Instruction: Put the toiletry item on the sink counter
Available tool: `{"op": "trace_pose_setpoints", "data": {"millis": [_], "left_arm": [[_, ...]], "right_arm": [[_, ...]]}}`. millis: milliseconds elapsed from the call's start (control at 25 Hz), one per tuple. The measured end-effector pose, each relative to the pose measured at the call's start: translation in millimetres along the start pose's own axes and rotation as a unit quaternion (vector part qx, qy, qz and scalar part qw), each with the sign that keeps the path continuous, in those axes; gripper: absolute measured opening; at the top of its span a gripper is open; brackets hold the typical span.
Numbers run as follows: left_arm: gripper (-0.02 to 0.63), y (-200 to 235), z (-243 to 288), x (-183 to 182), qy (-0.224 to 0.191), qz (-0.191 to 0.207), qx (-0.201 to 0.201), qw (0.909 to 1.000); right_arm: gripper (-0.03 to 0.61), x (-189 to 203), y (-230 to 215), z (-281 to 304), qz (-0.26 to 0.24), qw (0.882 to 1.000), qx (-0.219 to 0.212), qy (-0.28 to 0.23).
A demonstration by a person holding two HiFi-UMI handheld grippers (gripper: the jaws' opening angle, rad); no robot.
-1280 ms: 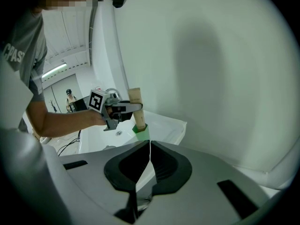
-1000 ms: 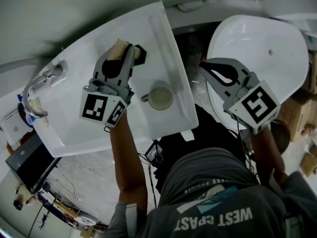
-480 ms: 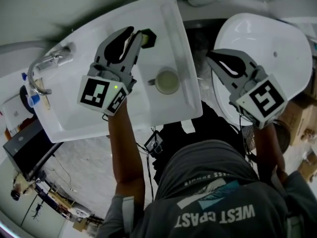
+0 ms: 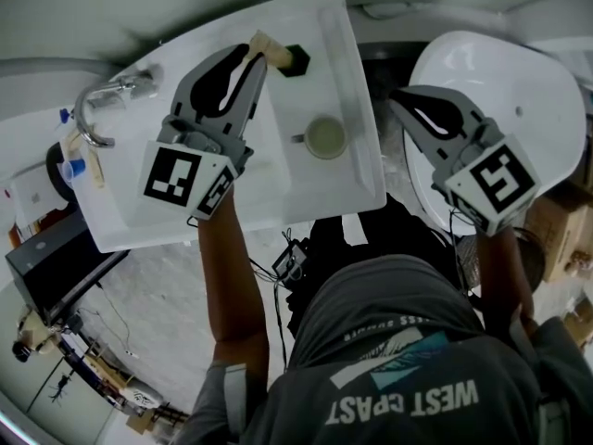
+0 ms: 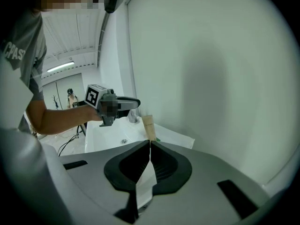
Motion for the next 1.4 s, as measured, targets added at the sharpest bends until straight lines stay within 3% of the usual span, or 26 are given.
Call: {"op": "trace_pose_setpoints", "data": {"millis": [160,520,960,1400], "left_arm": [[0.071,-8,-22,-14,-0.002,0.014,-0.005,0.9999],[0.003,-38,-78,-49,-0.011,0.043,-0.002,0.9990],[0.002,-85,-151,-83,-0.015,0.083,0.003,0.9964],[0.002,-124,-207,-93,-0.028,0.117,0.007,0.9928]], "right_arm": [[0.031,-14,11,-7,-0.012,1.000,0.005,-0.011],[0.031,-54,36,-30,-0.053,0.997,0.022,-0.044],[0.032,-100,73,-69,-0.109,0.989,0.046,-0.085],[0.029,-128,113,-105,-0.155,0.980,0.073,-0.106]]}}
Point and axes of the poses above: the fingertips, and each gripper's own axes: z forward along the fingers, y to its left, x out of its underside, the point moved 9 cm from there along -z, backward along the fingers, and after that the axes turned 12 degrees about -z, right-handed, at the moved point
